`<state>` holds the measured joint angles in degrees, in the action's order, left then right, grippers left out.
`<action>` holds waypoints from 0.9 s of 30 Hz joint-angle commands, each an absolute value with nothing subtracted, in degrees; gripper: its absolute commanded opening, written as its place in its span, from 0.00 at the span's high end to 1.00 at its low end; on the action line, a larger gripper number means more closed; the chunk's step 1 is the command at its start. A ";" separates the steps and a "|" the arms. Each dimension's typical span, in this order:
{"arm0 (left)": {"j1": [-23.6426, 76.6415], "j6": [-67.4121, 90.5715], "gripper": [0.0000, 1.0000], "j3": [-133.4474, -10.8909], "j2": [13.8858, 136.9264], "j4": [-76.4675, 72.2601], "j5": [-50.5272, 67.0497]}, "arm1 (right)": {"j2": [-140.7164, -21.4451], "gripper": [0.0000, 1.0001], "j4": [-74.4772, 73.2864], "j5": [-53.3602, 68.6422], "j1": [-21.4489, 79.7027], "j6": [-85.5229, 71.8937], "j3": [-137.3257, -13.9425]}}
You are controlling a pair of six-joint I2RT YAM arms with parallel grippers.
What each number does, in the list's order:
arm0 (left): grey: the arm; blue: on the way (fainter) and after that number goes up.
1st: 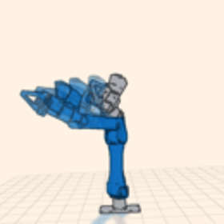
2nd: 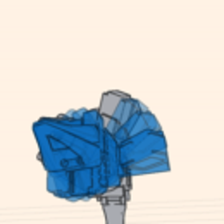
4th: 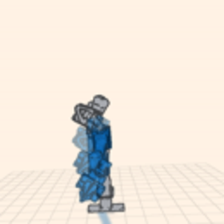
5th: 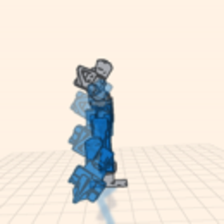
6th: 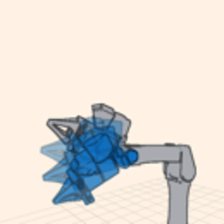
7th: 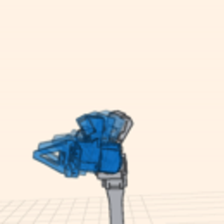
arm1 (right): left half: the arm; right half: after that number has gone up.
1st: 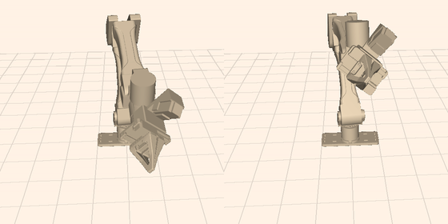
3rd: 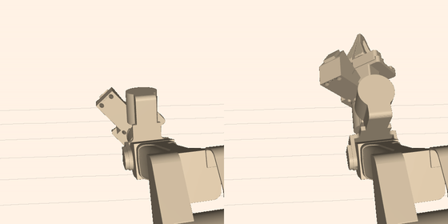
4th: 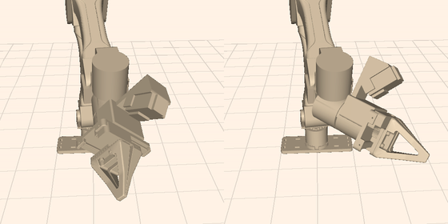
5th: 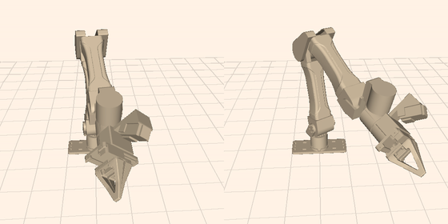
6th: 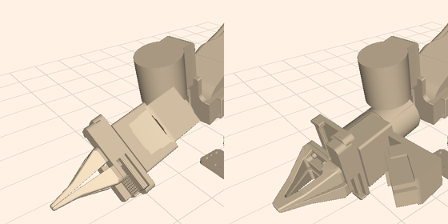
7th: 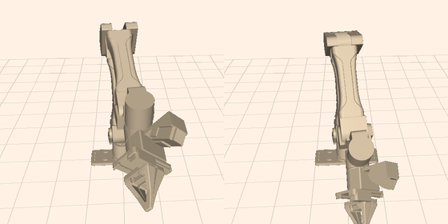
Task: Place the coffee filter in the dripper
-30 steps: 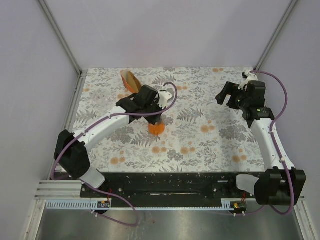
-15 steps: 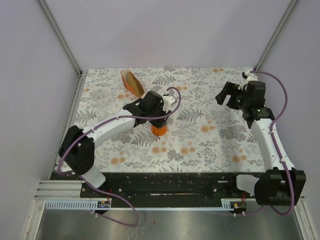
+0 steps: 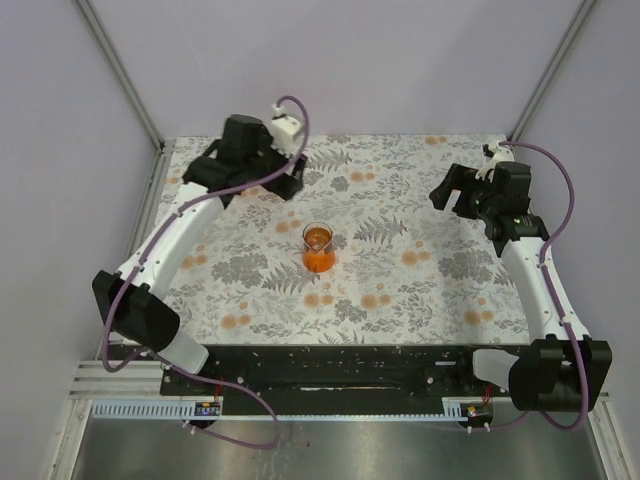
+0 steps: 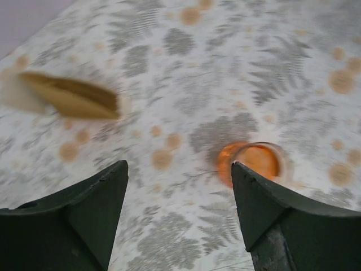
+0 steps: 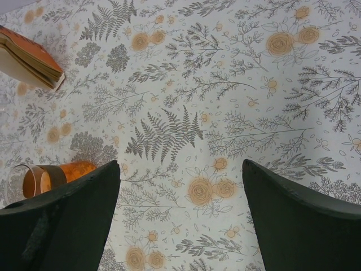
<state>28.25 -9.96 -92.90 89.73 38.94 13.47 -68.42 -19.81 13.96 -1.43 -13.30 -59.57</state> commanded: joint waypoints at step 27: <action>-11.87 -10.02 0.33 -97.03 115.74 32.43 1.56 | -70.66 0.03 -18.02 17.40 -0.26 -12.39 -59.85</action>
